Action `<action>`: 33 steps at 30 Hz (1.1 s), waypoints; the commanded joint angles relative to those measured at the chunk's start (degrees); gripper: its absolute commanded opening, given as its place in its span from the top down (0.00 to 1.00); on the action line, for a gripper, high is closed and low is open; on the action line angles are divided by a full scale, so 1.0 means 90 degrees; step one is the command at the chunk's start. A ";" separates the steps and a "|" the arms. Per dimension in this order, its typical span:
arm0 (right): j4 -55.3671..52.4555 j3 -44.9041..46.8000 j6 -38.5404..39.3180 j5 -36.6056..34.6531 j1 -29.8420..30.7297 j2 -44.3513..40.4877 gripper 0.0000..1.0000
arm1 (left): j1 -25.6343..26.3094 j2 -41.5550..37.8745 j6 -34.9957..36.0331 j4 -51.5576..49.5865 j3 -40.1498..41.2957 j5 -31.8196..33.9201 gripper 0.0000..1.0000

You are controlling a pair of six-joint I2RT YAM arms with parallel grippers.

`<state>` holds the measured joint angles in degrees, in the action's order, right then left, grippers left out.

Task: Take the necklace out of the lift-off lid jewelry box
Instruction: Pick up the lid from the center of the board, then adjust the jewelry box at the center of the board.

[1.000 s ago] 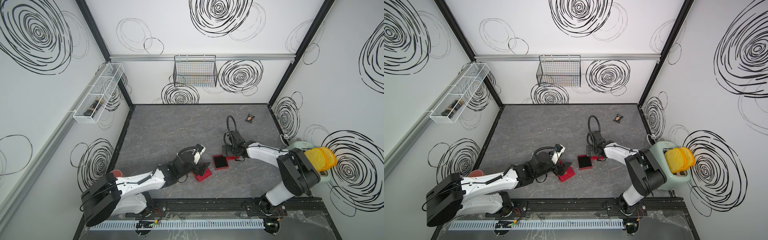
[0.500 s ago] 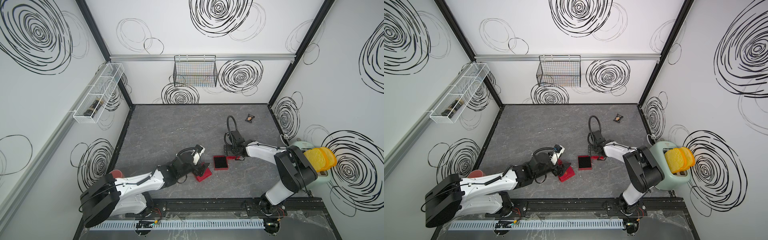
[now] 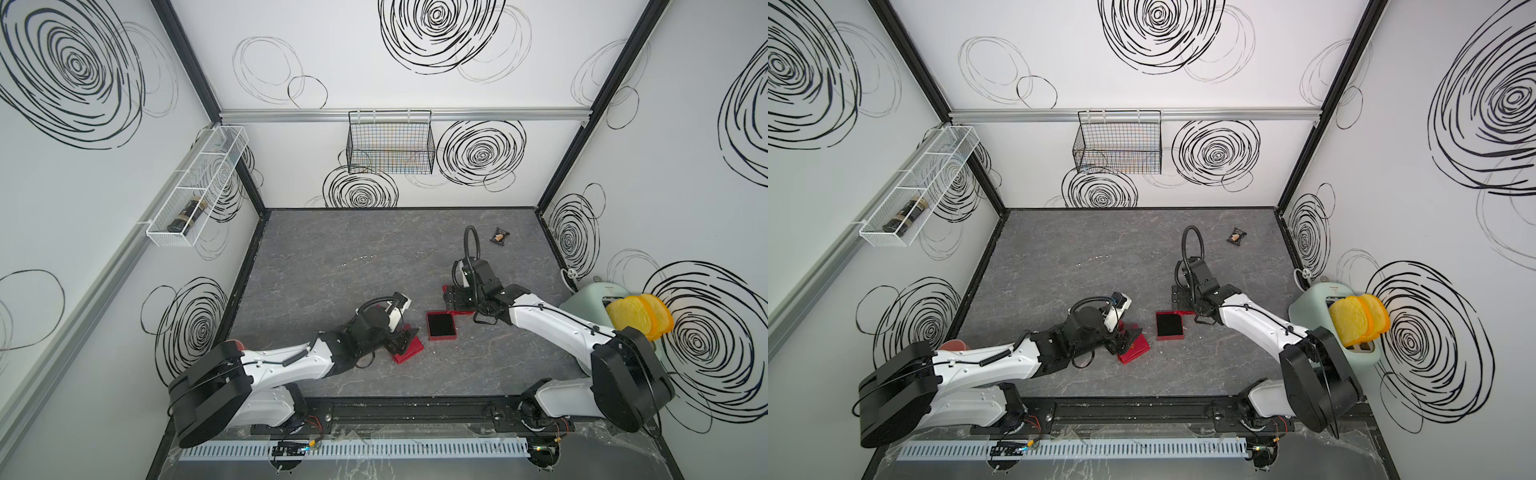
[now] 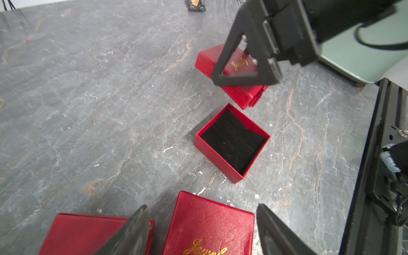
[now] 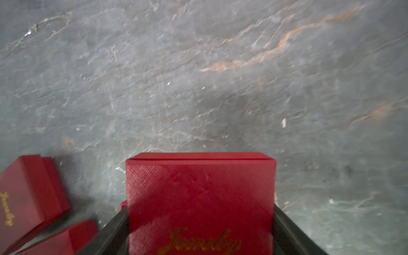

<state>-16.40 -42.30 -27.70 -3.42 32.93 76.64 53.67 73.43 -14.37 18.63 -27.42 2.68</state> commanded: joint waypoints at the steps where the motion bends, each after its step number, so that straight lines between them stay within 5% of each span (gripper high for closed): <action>1: -0.0057 0.0296 -0.0408 0.0267 0.0195 -0.0155 0.20 | 0.0053 0.0218 0.0018 0.0458 -0.0053 -0.0109 0.24; 17: 0.0707 0.0851 -0.0874 0.0925 0.0390 -0.0270 0.20 | 0.0198 0.1386 -0.0047 0.0515 -0.0741 -0.0010 0.52; 33: 0.1175 0.1334 -0.1315 0.1147 0.0124 -0.0988 0.20 | 0.0043 0.2442 -0.0115 0.0079 -0.1554 0.0200 0.63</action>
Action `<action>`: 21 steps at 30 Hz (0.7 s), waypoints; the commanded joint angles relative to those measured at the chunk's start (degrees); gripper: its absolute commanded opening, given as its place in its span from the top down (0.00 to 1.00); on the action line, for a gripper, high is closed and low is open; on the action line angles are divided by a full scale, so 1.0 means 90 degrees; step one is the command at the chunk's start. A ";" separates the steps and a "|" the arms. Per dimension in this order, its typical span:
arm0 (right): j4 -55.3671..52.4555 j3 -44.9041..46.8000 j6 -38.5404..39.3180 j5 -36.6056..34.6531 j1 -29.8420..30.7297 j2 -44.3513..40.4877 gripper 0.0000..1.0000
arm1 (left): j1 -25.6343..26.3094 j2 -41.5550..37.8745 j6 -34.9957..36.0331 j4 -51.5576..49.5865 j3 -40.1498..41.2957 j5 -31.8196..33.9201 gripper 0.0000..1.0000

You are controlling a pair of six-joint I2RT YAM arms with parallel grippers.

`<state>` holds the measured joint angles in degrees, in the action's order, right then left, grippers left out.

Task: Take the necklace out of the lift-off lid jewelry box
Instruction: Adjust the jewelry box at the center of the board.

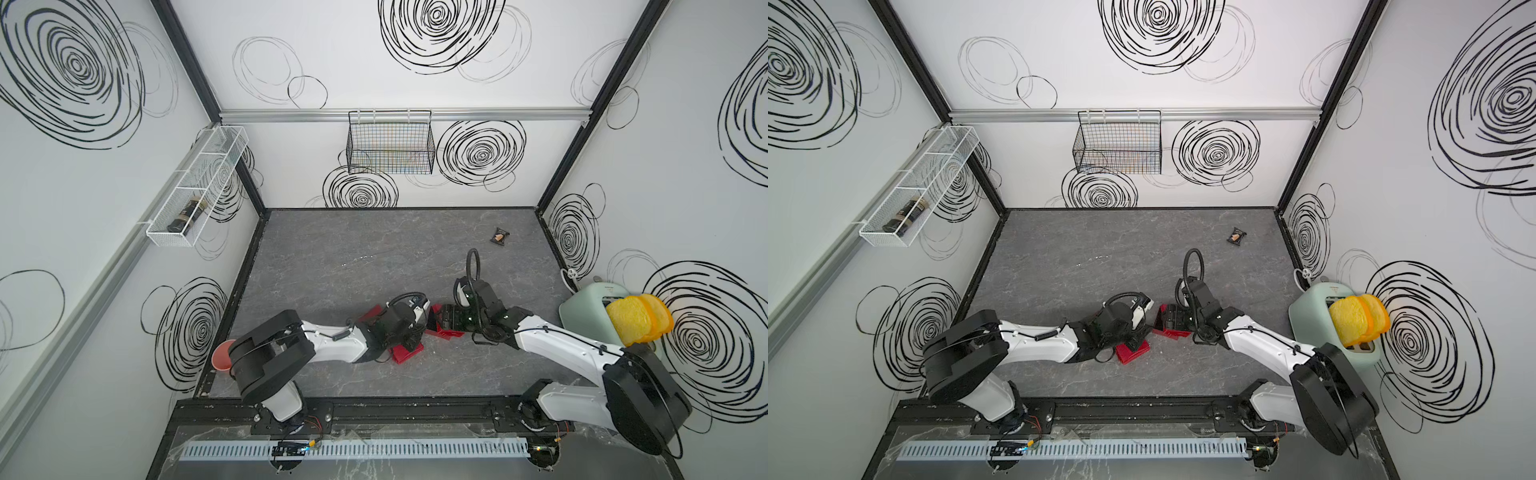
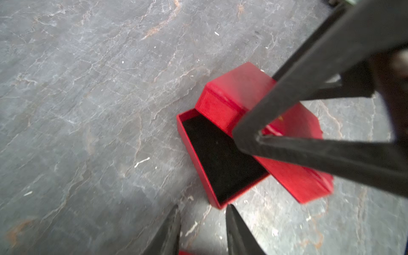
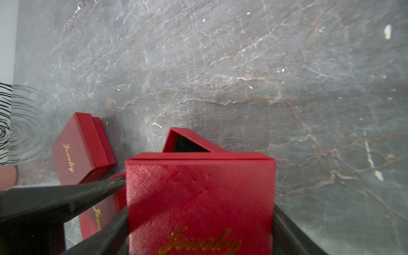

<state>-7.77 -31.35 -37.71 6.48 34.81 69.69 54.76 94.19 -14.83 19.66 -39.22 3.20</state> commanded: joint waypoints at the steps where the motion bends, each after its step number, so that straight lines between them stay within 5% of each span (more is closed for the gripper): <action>1: 0.0232 0.0156 -0.0235 0.0042 -0.0104 -0.0273 0.20 | -0.0098 0.0183 -0.0047 -0.0050 -0.0283 0.0142 0.63; 21: 0.0955 0.0552 -0.0593 0.0436 -0.0178 -0.0322 0.20 | -0.0116 -0.0070 0.0114 -0.0177 -0.0315 0.0578 0.70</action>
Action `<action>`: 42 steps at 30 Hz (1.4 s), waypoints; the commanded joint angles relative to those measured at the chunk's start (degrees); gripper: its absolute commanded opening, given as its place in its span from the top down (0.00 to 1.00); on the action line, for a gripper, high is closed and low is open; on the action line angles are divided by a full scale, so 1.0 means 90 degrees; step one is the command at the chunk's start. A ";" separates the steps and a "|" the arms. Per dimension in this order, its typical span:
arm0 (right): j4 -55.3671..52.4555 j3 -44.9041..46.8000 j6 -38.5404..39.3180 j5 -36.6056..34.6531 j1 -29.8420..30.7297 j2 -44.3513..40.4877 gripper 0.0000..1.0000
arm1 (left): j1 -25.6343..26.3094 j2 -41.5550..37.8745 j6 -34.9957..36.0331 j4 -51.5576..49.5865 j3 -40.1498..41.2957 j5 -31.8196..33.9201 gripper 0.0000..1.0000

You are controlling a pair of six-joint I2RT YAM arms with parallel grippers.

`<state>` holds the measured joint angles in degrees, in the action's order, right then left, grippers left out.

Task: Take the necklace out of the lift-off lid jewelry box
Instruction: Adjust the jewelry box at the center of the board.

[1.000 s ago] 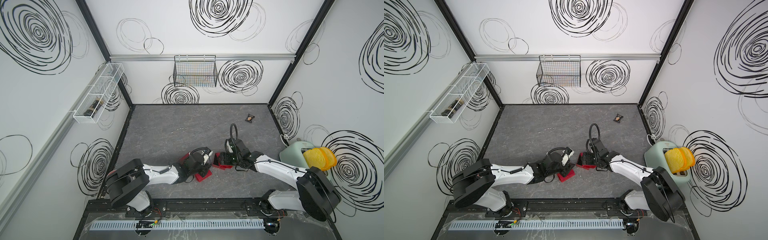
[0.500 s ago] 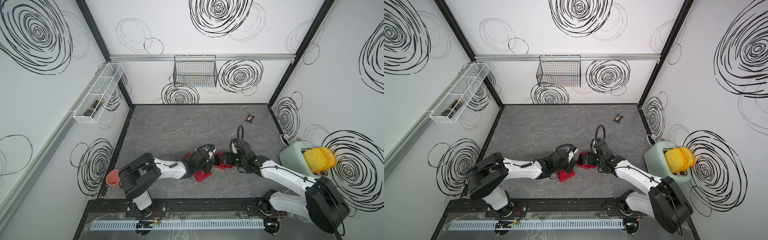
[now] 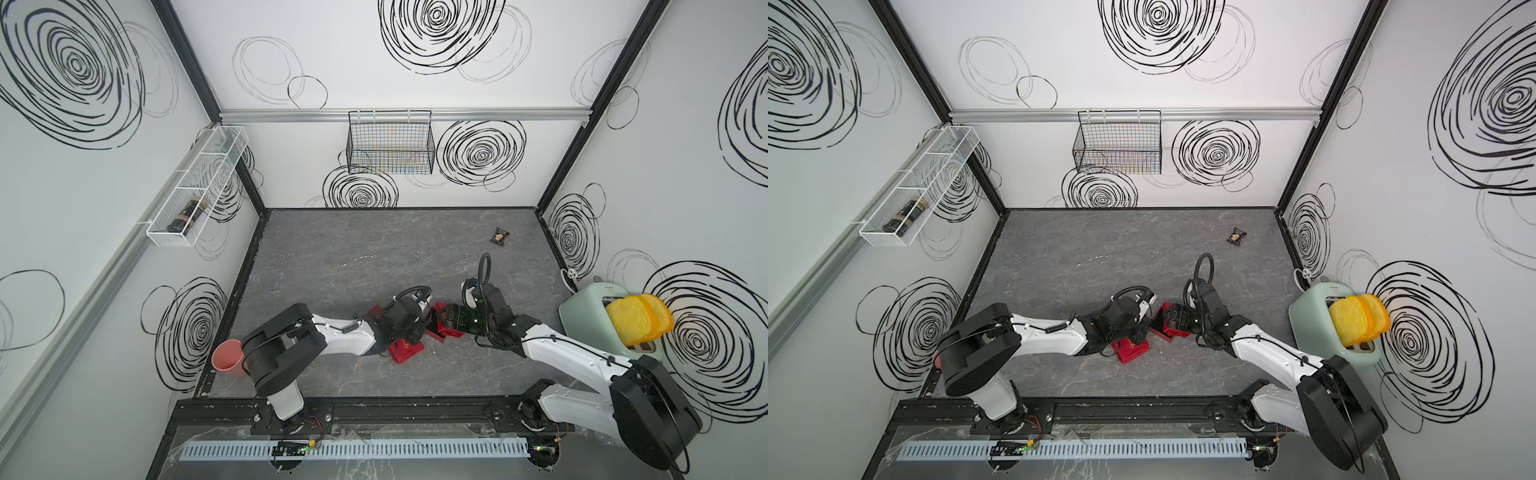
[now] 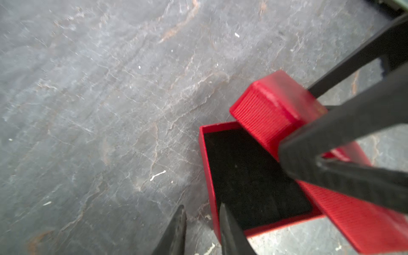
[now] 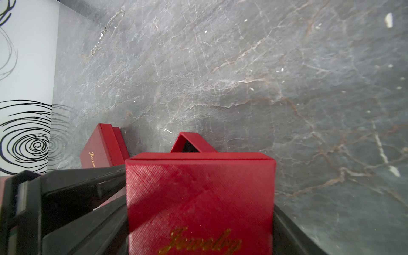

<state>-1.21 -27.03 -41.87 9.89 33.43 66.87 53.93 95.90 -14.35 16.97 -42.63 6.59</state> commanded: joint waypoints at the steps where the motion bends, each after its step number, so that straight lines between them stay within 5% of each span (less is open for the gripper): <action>1: 0.0265 0.0079 -0.0155 0.0082 -0.0031 -0.0012 0.20 | -0.0049 -0.0263 0.0053 0.0087 0.0051 0.0231 0.71; 10: 0.0481 0.0223 -0.0404 0.0228 -0.0033 -0.0081 0.20 | -0.0201 0.0254 0.0257 -0.0400 -0.0381 0.0392 0.79; 26: 0.1248 0.0375 -0.0438 0.0359 -0.0289 0.0116 0.21 | -0.0090 0.0508 0.0282 -0.0441 -0.0588 -0.0374 0.83; 42: 0.0125 0.0181 0.0249 0.0496 -0.0790 -0.0444 0.20 | 0.0179 0.0254 -0.0232 0.0034 -0.0231 -0.0915 0.84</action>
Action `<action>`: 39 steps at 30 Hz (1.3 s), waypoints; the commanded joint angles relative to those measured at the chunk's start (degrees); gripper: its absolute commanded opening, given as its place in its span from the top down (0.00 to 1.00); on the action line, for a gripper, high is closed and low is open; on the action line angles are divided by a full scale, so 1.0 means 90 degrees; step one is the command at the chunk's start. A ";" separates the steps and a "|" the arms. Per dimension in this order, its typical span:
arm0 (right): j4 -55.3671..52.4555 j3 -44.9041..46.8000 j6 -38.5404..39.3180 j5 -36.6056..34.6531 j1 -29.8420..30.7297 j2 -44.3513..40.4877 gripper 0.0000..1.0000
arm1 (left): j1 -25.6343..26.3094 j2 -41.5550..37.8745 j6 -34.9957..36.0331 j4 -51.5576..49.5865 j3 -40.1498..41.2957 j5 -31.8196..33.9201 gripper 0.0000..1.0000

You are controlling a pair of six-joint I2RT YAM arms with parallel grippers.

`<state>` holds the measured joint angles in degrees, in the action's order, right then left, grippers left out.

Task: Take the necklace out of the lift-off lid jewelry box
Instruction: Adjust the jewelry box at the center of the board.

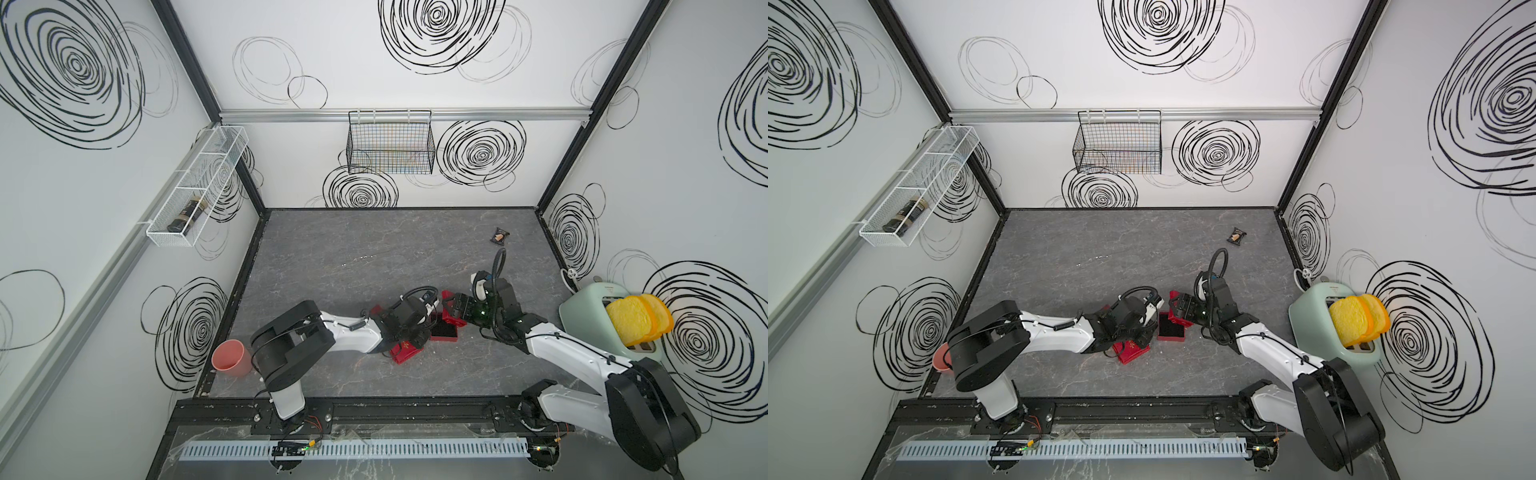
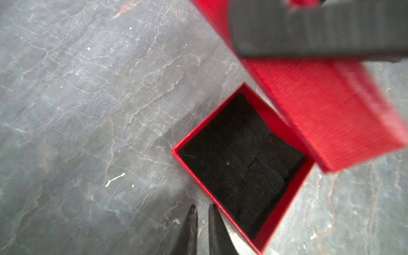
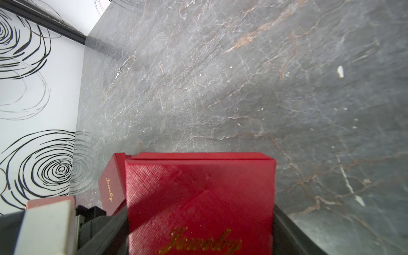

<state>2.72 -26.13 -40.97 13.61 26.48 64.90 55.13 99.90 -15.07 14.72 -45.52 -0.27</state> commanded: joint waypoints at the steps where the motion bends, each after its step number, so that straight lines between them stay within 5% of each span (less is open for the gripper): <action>1: -0.0337 0.0135 0.0183 0.0172 -0.0014 -0.0271 0.20 | 0.0060 -0.0191 -0.0160 0.0283 0.0095 -0.0170 0.84; 39: -0.0133 0.0281 0.0005 0.0995 0.0131 0.0014 0.19 | 0.0261 0.0052 -0.0467 0.0919 0.0077 -0.0419 0.88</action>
<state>-0.19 -23.62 -39.27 19.51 26.52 64.51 56.36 99.74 -18.22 17.80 -44.66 -2.37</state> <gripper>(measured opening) 0.834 0.124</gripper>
